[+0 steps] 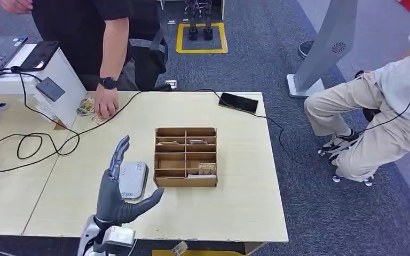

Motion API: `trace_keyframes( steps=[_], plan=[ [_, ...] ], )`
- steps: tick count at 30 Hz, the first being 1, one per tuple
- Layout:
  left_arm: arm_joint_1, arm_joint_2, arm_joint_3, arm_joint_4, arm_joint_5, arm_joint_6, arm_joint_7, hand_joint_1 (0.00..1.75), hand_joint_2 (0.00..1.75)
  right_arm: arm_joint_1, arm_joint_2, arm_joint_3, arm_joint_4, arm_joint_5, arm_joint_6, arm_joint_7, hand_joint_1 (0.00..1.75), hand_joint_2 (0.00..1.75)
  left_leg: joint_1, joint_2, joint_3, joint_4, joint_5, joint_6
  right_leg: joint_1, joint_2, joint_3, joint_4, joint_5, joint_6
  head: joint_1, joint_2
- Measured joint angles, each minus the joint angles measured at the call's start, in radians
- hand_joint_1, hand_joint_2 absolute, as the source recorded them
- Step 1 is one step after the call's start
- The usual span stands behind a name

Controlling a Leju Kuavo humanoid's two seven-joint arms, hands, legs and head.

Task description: Pass the card to the sensor for recognition and then transmit it.

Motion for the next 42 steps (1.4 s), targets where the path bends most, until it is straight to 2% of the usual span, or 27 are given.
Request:
trace_keyframes(
  steps=[2,4,8,11,14,16,20,27,30,42],
  plan=[
    [-0.012,0.006,-0.023,0.013,-0.169,0.049,0.045,0.00,1.75,0.000,0.000,0.000,-0.002,0.011,0.000,-0.002,0.00,1.75,0.000,0.000,0.000,0.000,0.000,0.000,0.000,0.000,0.000,0.000,0.000,0.000,0.000,0.000],
    [-0.039,0.016,-0.047,0.044,-0.365,0.095,0.116,0.00,1.75,0.000,0.000,0.000,-0.006,0.022,0.000,-0.002,0.00,1.75,0.000,0.000,0.000,0.000,0.000,0.000,0.000,0.000,0.000,0.000,0.000,0.000,0.000,0.000],
    [-0.092,0.029,-0.088,0.106,-0.581,0.105,0.223,0.00,1.75,0.001,0.000,0.000,-0.011,0.031,0.000,0.002,0.00,1.75,0.000,0.000,0.000,0.000,0.000,0.000,0.000,0.000,0.000,0.000,0.000,0.000,0.000,0.000],
    [-0.112,0.034,-0.106,0.138,-0.633,0.106,0.255,0.00,1.75,0.001,0.000,0.000,-0.014,0.031,0.000,0.004,0.00,1.75,0.000,0.000,0.000,0.000,0.000,0.000,0.000,0.000,0.000,0.000,0.000,0.000,0.000,0.000],
    [-0.139,0.038,-0.123,0.171,-0.768,0.102,0.339,0.00,1.75,0.002,0.000,0.000,-0.016,0.032,0.000,0.004,0.00,1.75,0.000,0.000,0.000,0.000,0.000,0.000,0.000,0.000,0.000,0.000,0.000,0.000,0.000,0.000],
    [-0.161,0.040,-0.137,0.199,-0.821,0.094,0.380,0.00,1.75,0.002,0.000,0.000,-0.017,0.033,0.000,0.004,0.00,1.75,0.000,0.000,0.000,0.000,0.000,0.000,0.000,0.000,0.000,0.000,0.000,0.000,0.000,0.000],
    [-0.210,0.037,-0.162,0.270,-0.975,0.067,0.512,0.00,1.75,0.002,0.000,0.000,-0.021,0.038,0.000,0.005,0.00,1.75,0.000,0.000,0.000,0.000,0.000,0.000,0.000,0.000,0.000,0.000,0.000,0.000,0.000,0.000],
    [-0.245,0.027,-0.174,0.359,-1.038,0.046,0.608,0.00,1.75,0.003,0.000,0.000,-0.026,0.036,0.000,0.018,0.00,1.75,0.000,0.000,0.000,0.000,0.000,0.000,0.000,0.000,0.000,0.000,0.000,0.000,0.000,0.000],
    [-0.259,0.019,-0.179,0.403,-1.037,0.029,0.627,0.00,1.75,0.005,0.000,0.000,-0.030,0.031,0.000,0.019,0.00,1.75,0.000,0.000,0.000,0.000,0.000,0.000,0.000,0.000,0.000,0.000,0.000,0.000,0.000,0.000],
    [-0.289,-0.008,-0.193,0.506,-1.029,0.000,0.637,0.00,1.75,0.007,0.000,0.000,-0.033,0.020,0.000,0.013,0.00,1.75,0.000,0.000,0.000,0.000,0.000,0.000,0.000,0.000,0.000,0.000,0.000,0.000,0.000,0.000]
  ],
)
